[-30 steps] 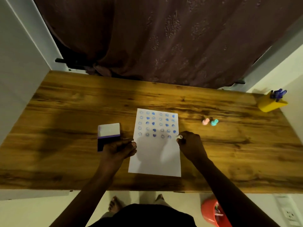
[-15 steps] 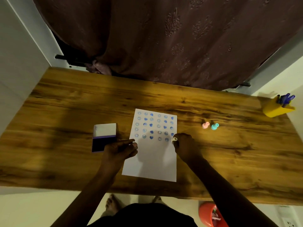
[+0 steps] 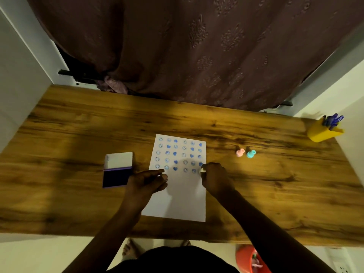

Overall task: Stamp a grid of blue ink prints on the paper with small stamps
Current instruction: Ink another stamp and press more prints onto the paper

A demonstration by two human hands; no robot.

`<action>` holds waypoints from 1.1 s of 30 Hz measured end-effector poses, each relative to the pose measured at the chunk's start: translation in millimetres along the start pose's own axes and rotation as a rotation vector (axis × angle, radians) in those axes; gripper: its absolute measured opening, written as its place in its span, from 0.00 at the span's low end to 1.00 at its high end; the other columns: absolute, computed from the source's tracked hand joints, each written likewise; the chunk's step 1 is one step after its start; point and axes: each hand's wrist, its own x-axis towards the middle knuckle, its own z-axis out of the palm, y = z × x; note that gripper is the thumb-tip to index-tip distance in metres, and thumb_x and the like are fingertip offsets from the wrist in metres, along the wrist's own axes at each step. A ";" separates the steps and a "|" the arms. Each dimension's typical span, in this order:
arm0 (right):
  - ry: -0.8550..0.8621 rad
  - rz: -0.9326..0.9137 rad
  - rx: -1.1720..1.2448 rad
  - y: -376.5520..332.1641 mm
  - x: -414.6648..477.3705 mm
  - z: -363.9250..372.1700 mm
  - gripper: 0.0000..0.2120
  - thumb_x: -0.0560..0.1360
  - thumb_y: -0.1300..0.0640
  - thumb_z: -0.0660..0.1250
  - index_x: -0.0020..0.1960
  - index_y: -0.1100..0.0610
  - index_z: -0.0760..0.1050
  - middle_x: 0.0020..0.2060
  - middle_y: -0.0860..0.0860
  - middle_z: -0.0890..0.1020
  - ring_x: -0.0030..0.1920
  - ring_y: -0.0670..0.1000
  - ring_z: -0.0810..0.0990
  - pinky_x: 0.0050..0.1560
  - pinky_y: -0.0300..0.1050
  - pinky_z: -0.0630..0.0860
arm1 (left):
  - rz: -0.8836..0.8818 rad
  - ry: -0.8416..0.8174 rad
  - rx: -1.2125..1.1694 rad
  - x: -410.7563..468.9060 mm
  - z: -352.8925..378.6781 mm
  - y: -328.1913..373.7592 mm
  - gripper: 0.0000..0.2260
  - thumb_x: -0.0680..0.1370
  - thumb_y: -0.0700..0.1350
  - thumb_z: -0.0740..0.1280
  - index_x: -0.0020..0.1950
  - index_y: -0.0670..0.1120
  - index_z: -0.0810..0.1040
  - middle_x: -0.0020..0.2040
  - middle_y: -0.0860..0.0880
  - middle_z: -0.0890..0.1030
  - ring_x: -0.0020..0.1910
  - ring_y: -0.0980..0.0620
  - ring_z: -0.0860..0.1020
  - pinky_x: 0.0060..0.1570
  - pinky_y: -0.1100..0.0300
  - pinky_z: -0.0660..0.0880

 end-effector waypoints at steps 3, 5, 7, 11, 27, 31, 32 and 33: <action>-0.005 0.013 0.031 3.9 5.3 -4.1 0.18 0.79 0.52 0.69 0.66 0.58 0.78 0.65 0.55 0.80 0.63 0.57 0.81 0.59 0.47 0.78 | 0.013 -0.028 0.013 -2.4 4.3 5.5 0.14 0.74 0.38 0.76 0.60 0.42 0.84 0.60 0.44 0.85 0.56 0.42 0.86 0.48 0.56 0.85; -0.021 0.024 0.058 9.2 9.3 -8.6 0.15 0.78 0.51 0.70 0.62 0.57 0.81 0.61 0.54 0.83 0.58 0.56 0.82 0.53 0.44 0.78 | 0.014 -0.048 0.014 -5.0 7.6 7.8 0.15 0.74 0.37 0.76 0.60 0.41 0.84 0.59 0.42 0.85 0.55 0.42 0.86 0.49 0.55 0.85; 0.014 0.047 0.180 14.7 8.9 -18.4 0.12 0.77 0.52 0.72 0.56 0.57 0.84 0.54 0.54 0.86 0.52 0.54 0.84 0.47 0.40 0.76 | 0.013 -0.063 0.023 -7.7 11.0 8.5 0.15 0.74 0.36 0.75 0.60 0.40 0.84 0.60 0.42 0.85 0.55 0.41 0.86 0.52 0.51 0.85; 0.171 0.197 0.725 25.3 -13.5 -48.4 0.05 0.74 0.55 0.76 0.46 0.56 0.85 0.40 0.50 0.87 0.40 0.50 0.83 0.40 0.38 0.74 | 0.009 -0.091 0.011 -14.0 23.7 5.1 0.13 0.73 0.33 0.75 0.54 0.46 0.85 0.59 0.45 0.85 0.56 0.41 0.85 0.54 0.44 0.83; -0.091 -0.070 1.176 52.5 -97.9 -35.1 0.08 0.74 0.64 0.75 0.53 0.60 0.84 0.40 0.55 0.85 0.41 0.52 0.83 0.45 0.44 0.79 | 0.006 -0.385 0.125 -26.0 93.9 -7.1 0.15 0.75 0.31 0.73 0.54 0.50 0.85 0.51 0.47 0.88 0.50 0.41 0.87 0.47 0.52 0.85; -0.103 -0.118 1.168 62.4 -93.4 -35.5 0.08 0.75 0.63 0.74 0.54 0.61 0.84 0.44 0.53 0.87 0.45 0.50 0.85 0.47 0.42 0.79 | 0.027 -0.390 0.129 -26.4 104.5 -7.7 0.17 0.75 0.30 0.72 0.51 0.53 0.87 0.49 0.49 0.89 0.49 0.44 0.87 0.46 0.54 0.85; -0.118 -0.125 1.159 65.1 -92.3 -36.1 0.08 0.75 0.63 0.74 0.54 0.60 0.84 0.46 0.53 0.87 0.46 0.49 0.85 0.47 0.42 0.79 | 0.030 -0.393 0.134 -27.3 107.1 -6.1 0.19 0.75 0.29 0.71 0.49 0.54 0.87 0.48 0.50 0.89 0.48 0.46 0.87 0.45 0.56 0.84; -0.130 -0.131 1.149 68.6 -90.5 -36.5 0.08 0.75 0.63 0.74 0.54 0.60 0.84 0.46 0.54 0.87 0.47 0.49 0.85 0.48 0.42 0.79 | 0.035 -0.396 0.139 -27.3 109.4 -6.4 0.20 0.75 0.29 0.71 0.48 0.56 0.88 0.47 0.51 0.89 0.48 0.48 0.88 0.44 0.58 0.84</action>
